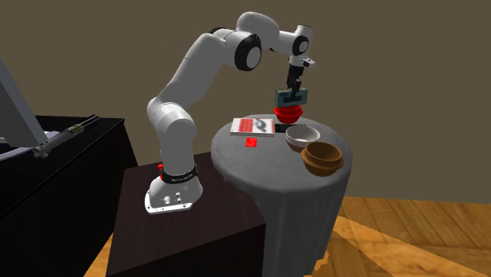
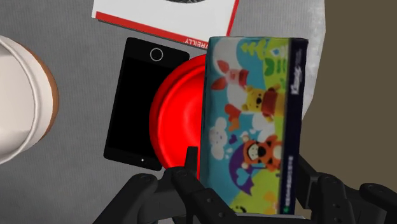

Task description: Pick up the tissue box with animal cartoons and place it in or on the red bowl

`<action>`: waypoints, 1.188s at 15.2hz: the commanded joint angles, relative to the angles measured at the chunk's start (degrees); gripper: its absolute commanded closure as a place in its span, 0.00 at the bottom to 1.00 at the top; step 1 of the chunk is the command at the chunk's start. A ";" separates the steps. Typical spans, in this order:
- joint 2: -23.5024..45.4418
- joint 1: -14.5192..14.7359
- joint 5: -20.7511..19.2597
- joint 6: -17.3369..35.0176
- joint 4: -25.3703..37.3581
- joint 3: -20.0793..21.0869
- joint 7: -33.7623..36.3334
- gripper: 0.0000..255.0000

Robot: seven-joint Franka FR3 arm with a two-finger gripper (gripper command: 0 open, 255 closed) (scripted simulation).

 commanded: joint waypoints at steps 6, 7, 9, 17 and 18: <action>0.12 0.02 0.00 -0.04 -0.07 0.00 0.01 0.00; 0.11 0.03 0.00 -0.05 -0.07 0.00 0.01 0.00; 0.24 0.25 0.04 -3.99 4.03 0.02 -0.10 0.00; 0.88 0.61 -0.01 -7.88 8.59 -0.01 -0.20 0.00; 0.88 0.61 -0.01 -7.88 8.59 -0.01 -0.20 0.00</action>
